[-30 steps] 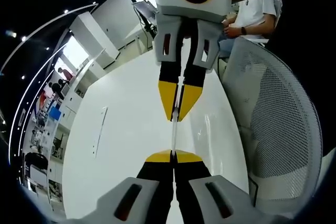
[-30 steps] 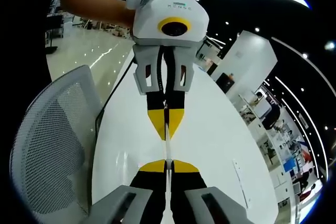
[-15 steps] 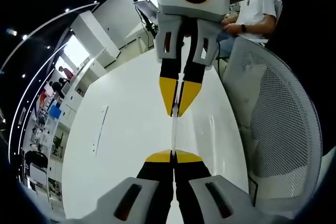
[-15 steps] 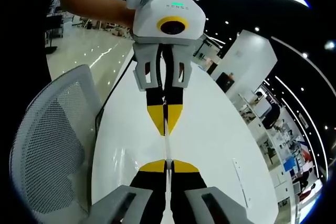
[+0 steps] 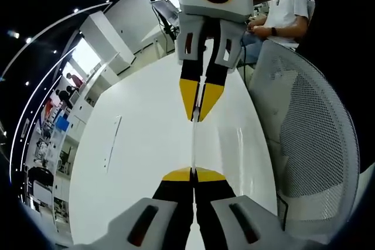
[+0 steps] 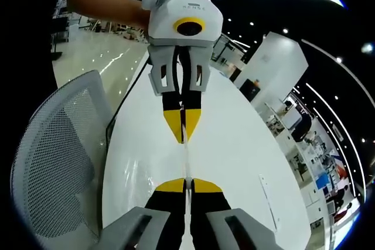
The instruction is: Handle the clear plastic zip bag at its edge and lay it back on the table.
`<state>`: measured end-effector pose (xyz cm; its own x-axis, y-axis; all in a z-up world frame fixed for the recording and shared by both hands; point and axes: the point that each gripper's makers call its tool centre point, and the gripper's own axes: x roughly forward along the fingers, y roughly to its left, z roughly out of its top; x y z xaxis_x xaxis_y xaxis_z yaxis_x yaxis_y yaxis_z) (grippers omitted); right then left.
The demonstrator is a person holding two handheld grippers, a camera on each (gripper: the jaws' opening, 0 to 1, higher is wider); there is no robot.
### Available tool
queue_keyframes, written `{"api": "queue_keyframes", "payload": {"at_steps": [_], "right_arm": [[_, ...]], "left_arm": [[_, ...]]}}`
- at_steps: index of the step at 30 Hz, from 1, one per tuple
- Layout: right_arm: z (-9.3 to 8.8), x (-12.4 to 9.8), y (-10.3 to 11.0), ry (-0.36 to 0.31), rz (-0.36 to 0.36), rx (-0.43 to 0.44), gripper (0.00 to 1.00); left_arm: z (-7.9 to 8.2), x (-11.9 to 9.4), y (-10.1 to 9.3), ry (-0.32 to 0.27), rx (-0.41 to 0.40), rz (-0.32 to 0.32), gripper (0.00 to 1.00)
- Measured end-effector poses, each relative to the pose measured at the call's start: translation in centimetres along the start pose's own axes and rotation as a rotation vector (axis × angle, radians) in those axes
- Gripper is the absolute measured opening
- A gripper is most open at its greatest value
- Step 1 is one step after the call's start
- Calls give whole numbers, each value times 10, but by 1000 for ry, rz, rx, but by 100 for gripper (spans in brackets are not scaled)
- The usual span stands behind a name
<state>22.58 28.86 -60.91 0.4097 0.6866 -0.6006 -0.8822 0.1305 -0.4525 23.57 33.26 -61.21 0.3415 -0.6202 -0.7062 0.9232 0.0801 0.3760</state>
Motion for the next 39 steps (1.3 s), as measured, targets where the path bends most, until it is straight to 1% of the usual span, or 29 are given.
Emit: {"api": "queue_keyframes", "payload": {"at_steps": [15, 39], "right_arm": [[-1, -2, 0, -7, -2, 1, 0], [-6, -3, 0, 0, -1, 5, 0]], "left_arm": [[0, -2, 0, -5, -2, -1, 0], [-6, -5, 1, -3, -8, -4, 0]]}}
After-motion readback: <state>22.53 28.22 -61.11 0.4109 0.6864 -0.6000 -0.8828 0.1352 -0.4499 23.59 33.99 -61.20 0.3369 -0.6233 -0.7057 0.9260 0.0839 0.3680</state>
